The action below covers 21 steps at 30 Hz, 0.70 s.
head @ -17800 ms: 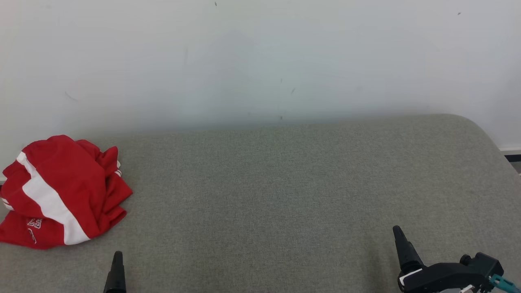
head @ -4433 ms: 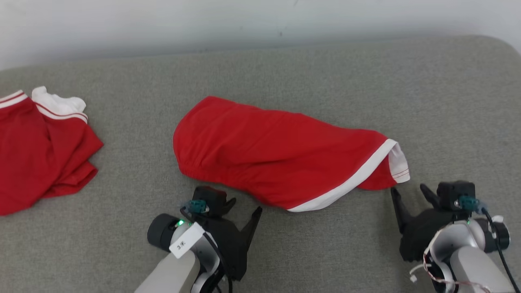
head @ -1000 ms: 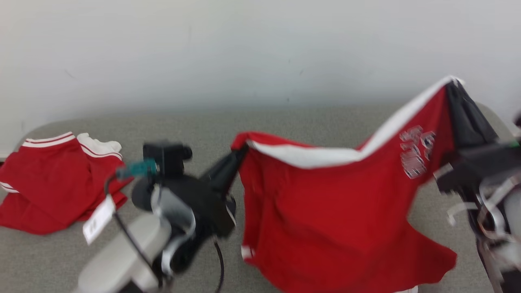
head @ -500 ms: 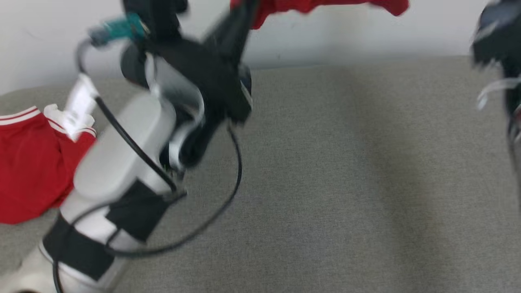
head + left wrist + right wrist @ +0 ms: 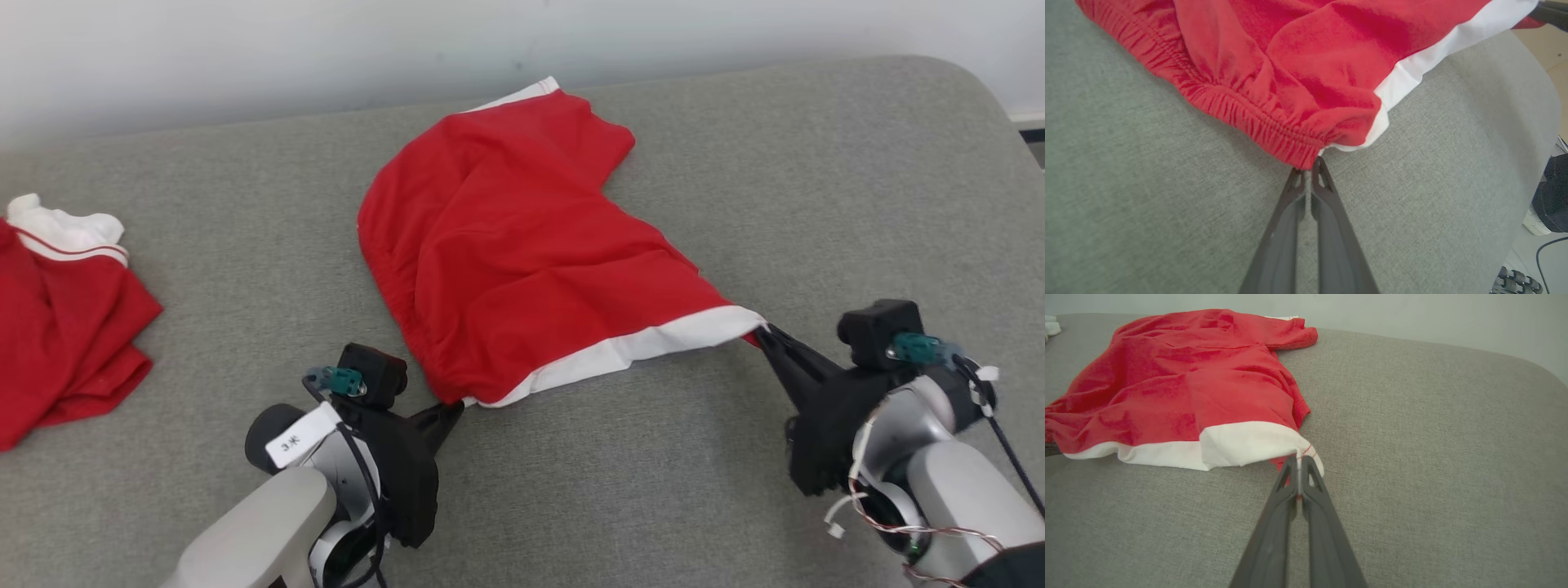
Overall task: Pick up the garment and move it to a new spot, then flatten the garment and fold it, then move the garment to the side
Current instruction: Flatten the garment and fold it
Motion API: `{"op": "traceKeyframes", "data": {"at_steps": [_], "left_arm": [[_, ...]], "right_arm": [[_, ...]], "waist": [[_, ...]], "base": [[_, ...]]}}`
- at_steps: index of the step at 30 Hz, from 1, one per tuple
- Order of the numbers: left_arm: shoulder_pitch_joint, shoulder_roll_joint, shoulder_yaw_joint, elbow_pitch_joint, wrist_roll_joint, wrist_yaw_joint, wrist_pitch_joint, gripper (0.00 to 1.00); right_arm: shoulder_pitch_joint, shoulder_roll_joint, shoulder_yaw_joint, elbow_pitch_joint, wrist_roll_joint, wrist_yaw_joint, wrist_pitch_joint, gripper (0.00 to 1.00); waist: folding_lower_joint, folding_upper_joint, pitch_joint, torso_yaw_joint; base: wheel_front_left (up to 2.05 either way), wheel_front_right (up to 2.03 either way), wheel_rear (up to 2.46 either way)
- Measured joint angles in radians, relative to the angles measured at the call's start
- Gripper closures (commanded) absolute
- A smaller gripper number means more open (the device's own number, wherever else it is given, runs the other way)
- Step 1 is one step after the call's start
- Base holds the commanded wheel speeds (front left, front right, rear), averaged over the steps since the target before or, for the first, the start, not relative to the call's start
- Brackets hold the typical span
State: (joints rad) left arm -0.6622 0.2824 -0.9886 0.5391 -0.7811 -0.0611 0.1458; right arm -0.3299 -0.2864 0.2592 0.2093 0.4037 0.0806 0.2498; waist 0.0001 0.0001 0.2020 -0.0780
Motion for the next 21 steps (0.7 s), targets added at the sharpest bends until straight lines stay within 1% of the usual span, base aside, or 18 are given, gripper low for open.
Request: {"op": "traceKeyframes", "data": {"at_steps": [2,6,12,14,17,19,21], "left_arm": [[-0.001,-0.001,-0.015,0.02,0.011,-0.011,0.003,1.0],[-0.001,-0.002,-0.031,0.047,0.02,-0.02,0.003,1.0],[0.003,0.009,-0.021,0.085,0.02,-0.018,-0.016,1.0],[0.012,0.023,-0.013,0.088,0.018,-0.012,-0.024,1.0],[0.051,0.043,0.006,0.087,0.015,0.012,-0.035,1.0],[0.077,0.047,0.008,0.084,0.013,0.025,-0.043,1.0],[0.099,0.047,0.006,0.075,0.012,0.027,-0.051,1.0]], "right_arm": [[0.012,-0.021,-0.008,0.013,0.0,0.0,0.008,1.0],[0.074,-0.05,-0.03,0.013,0.001,-0.002,0.025,1.0],[0.119,-0.052,-0.032,-0.029,0.007,-0.003,0.039,1.0],[0.131,-0.052,-0.023,-0.049,0.007,-0.003,0.043,1.0],[0.163,-0.049,-0.01,-0.081,0.007,-0.003,0.051,1.0],[0.193,-0.049,-0.006,-0.096,0.007,-0.011,0.059,1.0],[0.23,-0.056,-0.003,-0.109,0.007,-0.012,0.071,1.0]], "waist": [[0.0,0.0,0.003,-0.014],[-0.0001,-0.0001,-0.012,-0.022],[-0.0002,-0.0001,-0.056,-0.008],[-0.0002,0.0,-0.073,-0.002],[-0.0002,0.0,-0.098,0.005],[-0.0002,-0.0001,-0.114,0.01],[-0.0002,-0.0001,-0.129,0.016]], "base": [[0.0,0.0,0.0],[0.0,0.0,0.0],[0.0,0.0,0.0],[0.0,0.0,0.0],[0.0,0.0,0.0],[0.0,0.0,0.0],[0.0,0.0,0.0]]}}
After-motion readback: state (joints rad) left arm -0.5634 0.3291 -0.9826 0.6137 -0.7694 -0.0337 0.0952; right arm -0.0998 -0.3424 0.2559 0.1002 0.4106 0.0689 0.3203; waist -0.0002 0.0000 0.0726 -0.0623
